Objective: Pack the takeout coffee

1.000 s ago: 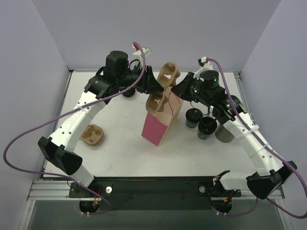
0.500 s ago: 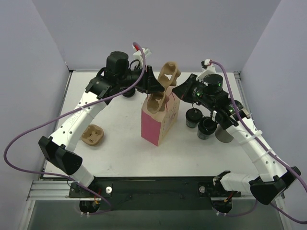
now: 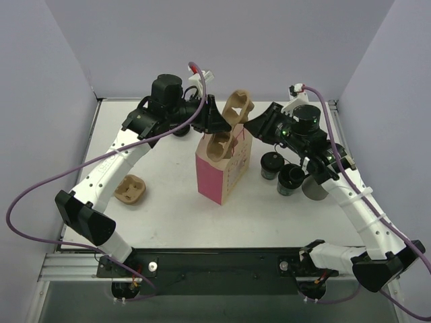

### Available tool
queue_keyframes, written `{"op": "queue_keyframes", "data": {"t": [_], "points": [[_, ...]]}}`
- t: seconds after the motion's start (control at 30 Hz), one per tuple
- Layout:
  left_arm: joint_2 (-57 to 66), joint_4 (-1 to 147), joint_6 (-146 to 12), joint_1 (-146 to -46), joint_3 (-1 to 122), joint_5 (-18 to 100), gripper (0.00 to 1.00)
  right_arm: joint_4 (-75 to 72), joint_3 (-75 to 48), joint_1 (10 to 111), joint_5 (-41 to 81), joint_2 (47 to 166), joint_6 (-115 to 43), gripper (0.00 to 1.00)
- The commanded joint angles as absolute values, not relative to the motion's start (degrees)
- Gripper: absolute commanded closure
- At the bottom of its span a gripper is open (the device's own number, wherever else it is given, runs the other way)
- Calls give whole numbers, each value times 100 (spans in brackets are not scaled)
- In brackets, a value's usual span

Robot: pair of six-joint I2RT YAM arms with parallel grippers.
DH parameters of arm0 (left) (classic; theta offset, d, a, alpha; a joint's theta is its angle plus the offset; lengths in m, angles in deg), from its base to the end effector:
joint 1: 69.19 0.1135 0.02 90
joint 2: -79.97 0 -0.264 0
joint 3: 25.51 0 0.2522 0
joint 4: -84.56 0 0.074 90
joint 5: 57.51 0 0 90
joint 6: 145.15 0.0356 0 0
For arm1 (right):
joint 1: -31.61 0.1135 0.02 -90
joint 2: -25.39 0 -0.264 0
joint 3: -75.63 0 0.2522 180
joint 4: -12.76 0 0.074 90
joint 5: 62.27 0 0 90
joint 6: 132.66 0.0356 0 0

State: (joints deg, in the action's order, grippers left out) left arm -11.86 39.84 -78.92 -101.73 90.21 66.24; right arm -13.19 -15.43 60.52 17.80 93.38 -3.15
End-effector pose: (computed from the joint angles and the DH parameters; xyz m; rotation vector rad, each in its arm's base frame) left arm 0.2894 -0.2081 0.4427 0.5771 1.9867 -1.2004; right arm 0.2264 0.1320 0.4516 0.0174 1.7274 1.0442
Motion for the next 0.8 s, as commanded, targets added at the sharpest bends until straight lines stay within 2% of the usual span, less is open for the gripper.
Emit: {"op": "queue_keyframes", "data": {"t": [0.0, 0.17, 0.77], "points": [[-1179, 4197, -7844, -10198, 9047, 6712, 76, -1225, -1556, 6035, 1701, 8982, -127, 75], [-1205, 4075, -7739, -10198, 9065, 6650, 76, -1296, -1354, 6053, 1631, 8833, -4, 66], [-1240, 3943, -7651, -10206, 9135, 6580, 77, -1120, -1380, 6475, 1727, 9078, 181, 64]]}}
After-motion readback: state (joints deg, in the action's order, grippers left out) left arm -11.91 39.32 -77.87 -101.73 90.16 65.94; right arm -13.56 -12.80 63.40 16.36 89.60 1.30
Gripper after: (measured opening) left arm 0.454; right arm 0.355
